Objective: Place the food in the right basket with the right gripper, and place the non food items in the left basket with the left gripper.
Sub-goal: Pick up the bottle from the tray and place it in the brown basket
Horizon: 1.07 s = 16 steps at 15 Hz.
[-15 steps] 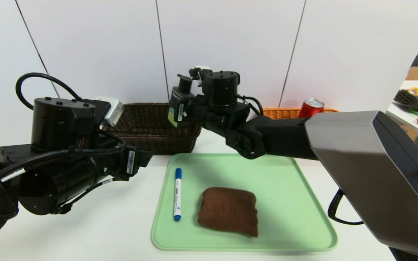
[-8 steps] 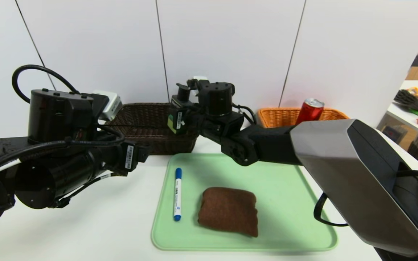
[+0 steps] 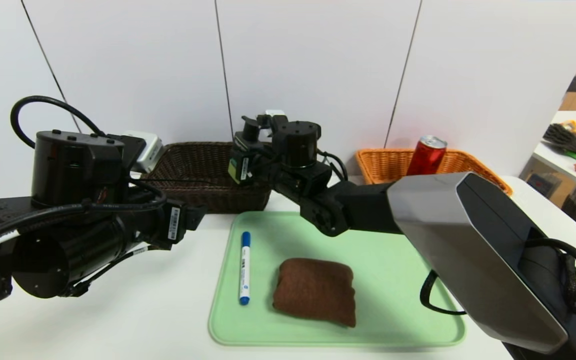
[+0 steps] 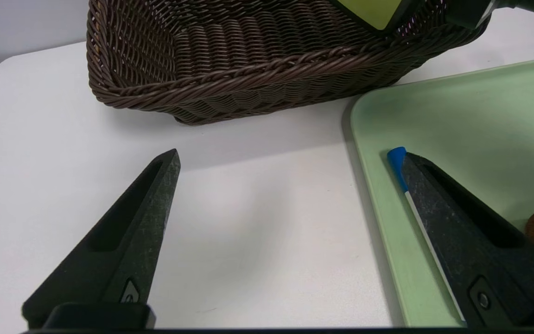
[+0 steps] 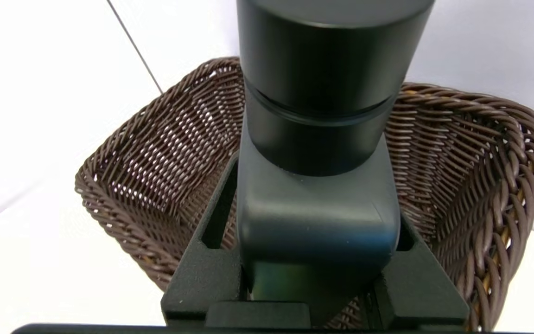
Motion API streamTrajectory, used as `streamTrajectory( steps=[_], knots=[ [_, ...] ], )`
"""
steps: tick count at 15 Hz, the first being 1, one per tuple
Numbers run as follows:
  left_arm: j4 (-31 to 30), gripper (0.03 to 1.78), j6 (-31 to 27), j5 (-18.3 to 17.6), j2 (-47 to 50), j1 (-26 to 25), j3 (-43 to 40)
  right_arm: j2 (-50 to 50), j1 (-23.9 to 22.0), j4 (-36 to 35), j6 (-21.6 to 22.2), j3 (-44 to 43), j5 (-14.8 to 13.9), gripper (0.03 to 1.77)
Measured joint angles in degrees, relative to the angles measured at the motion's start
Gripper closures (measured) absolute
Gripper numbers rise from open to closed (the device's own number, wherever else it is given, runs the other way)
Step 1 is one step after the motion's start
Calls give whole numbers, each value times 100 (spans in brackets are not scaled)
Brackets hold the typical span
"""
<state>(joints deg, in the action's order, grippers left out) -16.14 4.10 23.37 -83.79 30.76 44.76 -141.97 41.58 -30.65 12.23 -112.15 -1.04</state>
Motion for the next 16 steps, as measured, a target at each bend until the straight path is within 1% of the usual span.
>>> streamTrajectory(
  steps=[5,12,16],
  knots=[
    [5,12,6,5,9,0,-12,-59,-90,-38,-5,-55,24,118],
    [7,12,9,11,9,5,-22,-119,-173,-466,-7,-72,93,118],
    [2,12,9,17,9,11,-17,-172,-193,-474,-22,-72,115,118]
  ],
)
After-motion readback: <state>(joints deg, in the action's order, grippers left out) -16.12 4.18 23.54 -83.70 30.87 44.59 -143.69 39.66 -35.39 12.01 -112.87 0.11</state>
